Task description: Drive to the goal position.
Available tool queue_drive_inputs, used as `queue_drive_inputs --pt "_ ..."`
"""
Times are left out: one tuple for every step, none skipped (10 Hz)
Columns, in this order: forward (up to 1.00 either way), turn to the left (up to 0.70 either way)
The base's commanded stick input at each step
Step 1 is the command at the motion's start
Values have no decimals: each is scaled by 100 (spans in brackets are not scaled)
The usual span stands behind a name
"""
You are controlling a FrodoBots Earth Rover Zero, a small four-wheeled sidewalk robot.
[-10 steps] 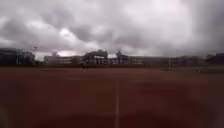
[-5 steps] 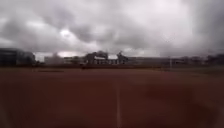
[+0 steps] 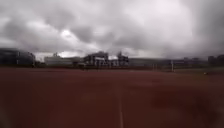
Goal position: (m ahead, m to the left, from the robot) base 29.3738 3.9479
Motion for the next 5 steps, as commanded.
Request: queue_drive_inputs --pt "70 0" --pt "70 0" --pt "70 0" --pt "70 0" --pt "70 0"
